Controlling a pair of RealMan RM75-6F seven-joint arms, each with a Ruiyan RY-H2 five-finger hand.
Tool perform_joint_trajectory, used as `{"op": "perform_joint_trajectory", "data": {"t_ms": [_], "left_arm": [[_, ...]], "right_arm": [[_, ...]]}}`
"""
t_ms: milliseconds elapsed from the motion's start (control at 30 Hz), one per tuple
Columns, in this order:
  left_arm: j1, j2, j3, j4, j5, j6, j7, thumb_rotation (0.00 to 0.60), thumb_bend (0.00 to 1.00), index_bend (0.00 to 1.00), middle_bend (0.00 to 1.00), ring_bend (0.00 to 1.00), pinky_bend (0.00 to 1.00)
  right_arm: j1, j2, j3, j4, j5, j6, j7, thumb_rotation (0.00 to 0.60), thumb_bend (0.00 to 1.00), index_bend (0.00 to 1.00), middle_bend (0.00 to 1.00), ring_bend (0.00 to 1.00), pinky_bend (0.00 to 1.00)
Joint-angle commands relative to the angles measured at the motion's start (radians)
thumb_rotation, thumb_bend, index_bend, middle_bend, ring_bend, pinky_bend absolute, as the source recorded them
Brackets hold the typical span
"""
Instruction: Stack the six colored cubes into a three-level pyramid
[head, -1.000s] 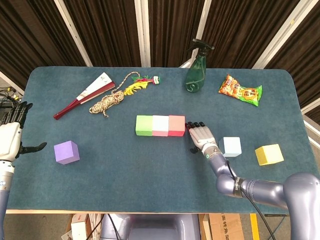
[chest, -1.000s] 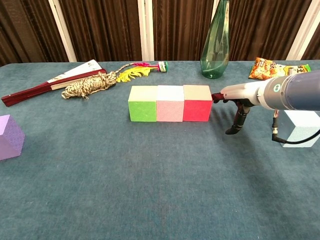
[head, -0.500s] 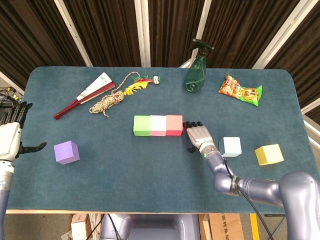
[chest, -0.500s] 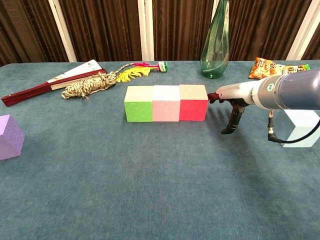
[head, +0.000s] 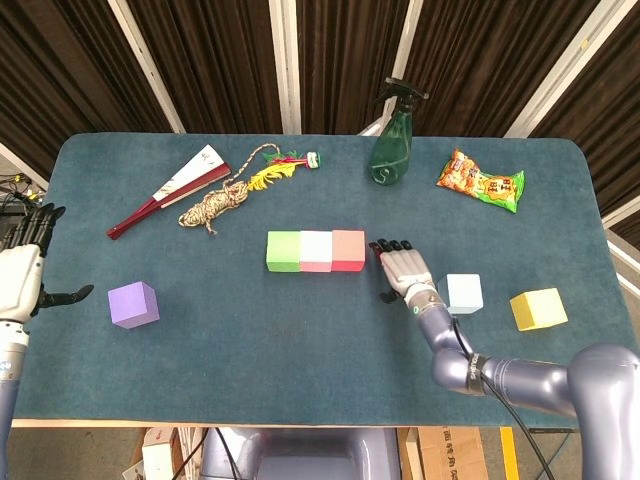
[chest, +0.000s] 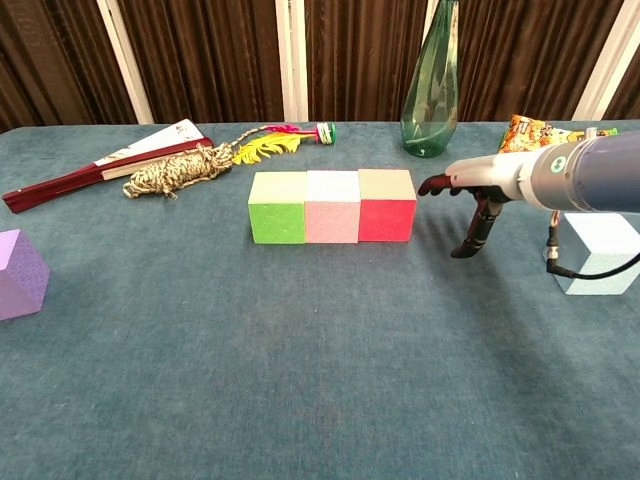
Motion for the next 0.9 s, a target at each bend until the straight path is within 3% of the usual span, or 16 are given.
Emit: {"op": "perform_joint_trajectory", "data": {"t_ms": [33, 367, 633, 900], "left_arm": [[0.001, 0.001, 0.0, -0.003, 0.003, 0.002, -0.002, 0.6, 0.13, 0.0, 0.0, 0.01, 0.08], [0.007, 0.007, -0.002, -0.012, 0.016, 0.009, -0.016, 0.6, 0.13, 0.0, 0.0, 0.01, 0.08], [0.008, 0.005, -0.001, -0.009, 0.02, 0.008, -0.023, 0.6, 0.13, 0.0, 0.0, 0.01, 0.08], [0.007, 0.001, 0.002, -0.013, 0.027, 0.009, -0.012, 0.6, 0.13, 0.0, 0.0, 0.01, 0.08]], "right_arm": [[-0.013, 0.02, 0.012, -0.028, -0.023, 0.02, 0.018, 0.6, 0.3, 0.0, 0.0, 0.0, 0.0], [-0.041, 0.083, 0.043, -0.139, -0.087, 0.087, 0.044, 0.6, 0.3, 0.0, 0.0, 0.0, 0.0], [-0.098, 0.132, 0.028, -0.206, -0.166, 0.15, 0.068, 0.6, 0.3, 0.0, 0.0, 0.0, 0.0], [-0.132, 0.177, 0.028, -0.232, -0.208, 0.124, 0.104, 0.6, 0.3, 0.0, 0.0, 0.0, 0.0]]}}
